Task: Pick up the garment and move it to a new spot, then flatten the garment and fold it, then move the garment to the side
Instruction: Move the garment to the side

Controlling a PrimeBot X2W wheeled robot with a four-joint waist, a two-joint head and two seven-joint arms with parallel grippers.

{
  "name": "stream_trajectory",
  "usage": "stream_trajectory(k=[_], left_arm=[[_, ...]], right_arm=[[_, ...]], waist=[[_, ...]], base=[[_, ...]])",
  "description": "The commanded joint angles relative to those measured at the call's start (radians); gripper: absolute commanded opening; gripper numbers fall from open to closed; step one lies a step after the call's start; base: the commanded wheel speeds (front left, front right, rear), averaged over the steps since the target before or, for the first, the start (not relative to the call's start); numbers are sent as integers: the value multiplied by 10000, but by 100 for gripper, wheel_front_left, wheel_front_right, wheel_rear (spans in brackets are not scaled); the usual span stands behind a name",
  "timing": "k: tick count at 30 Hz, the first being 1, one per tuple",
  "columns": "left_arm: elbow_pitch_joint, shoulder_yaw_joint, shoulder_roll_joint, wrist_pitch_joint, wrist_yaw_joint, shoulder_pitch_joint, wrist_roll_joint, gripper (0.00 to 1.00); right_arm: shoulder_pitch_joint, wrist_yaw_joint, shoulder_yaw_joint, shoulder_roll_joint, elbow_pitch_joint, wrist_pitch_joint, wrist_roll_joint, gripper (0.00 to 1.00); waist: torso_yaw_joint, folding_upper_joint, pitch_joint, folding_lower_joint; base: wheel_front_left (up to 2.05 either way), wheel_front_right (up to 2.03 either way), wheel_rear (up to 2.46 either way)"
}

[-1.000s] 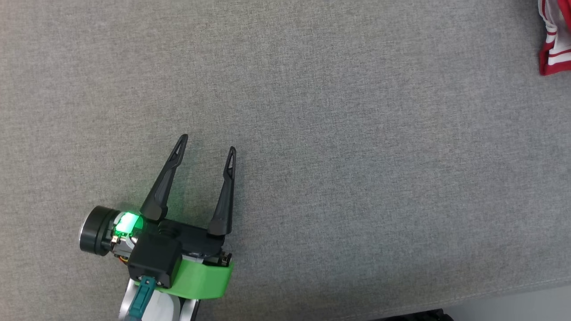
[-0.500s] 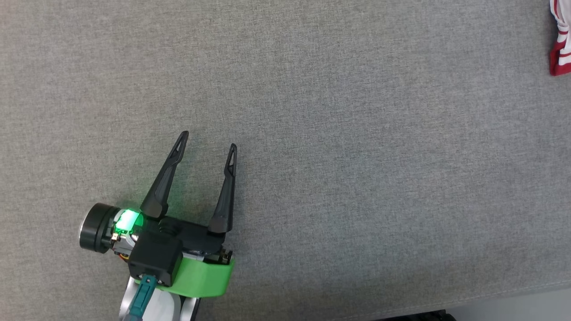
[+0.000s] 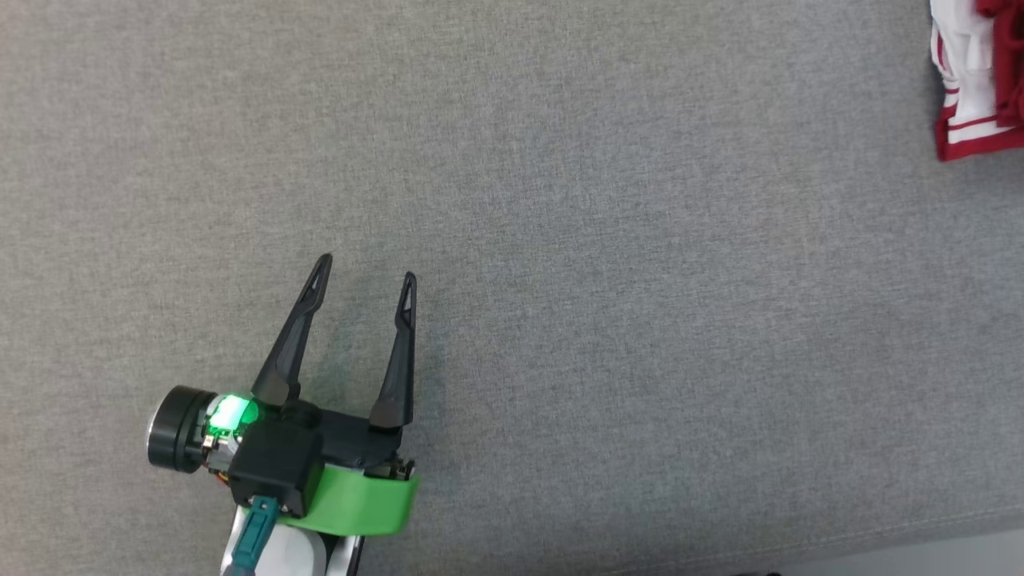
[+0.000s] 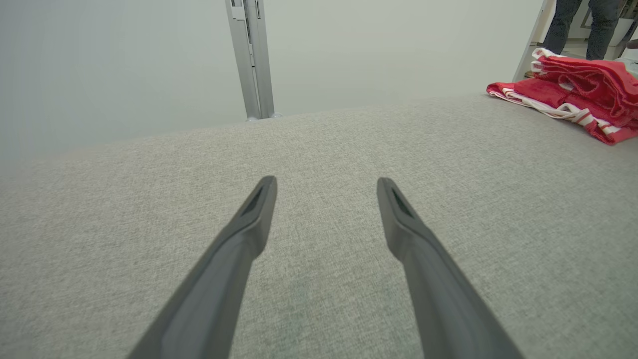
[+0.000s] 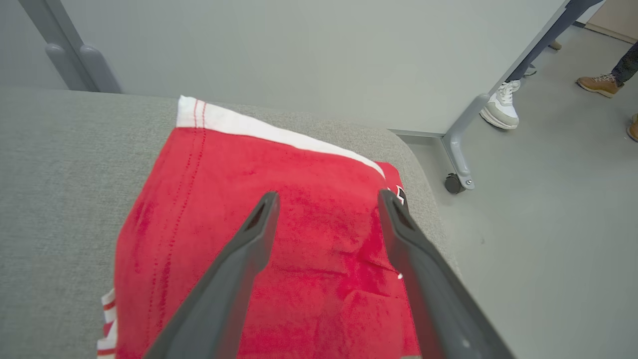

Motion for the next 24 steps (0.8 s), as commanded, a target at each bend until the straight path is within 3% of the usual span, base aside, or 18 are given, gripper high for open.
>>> stream_trajectory(k=[1,9,15,24], left_arm=[[36,103,-24,-28,94,213,-165,100],[382,722,-224,-28,285,1086,-726,100],[602,1187,-301,-28,334,1787,-1100,100],[673,1733,-313,-28,546,2952,-1808,100]], right_arm=[[337,-17,81,260,-127,-217,-119,100],[1963,-17,9,2329,-779,-841,-732,100],[4016,-17,-2264,4164,-1548,-834,-2709,100],[8276,-17,-5767,6636,-4055,-838,-6427,100]], waist=[[-9,0,-868,0],[45,0,-2660,0],[175,0,-3884,0],[404,0,-5303,0]], base=[[0,0,0],[0,0,0],[0,0,0],[0,0,0]])
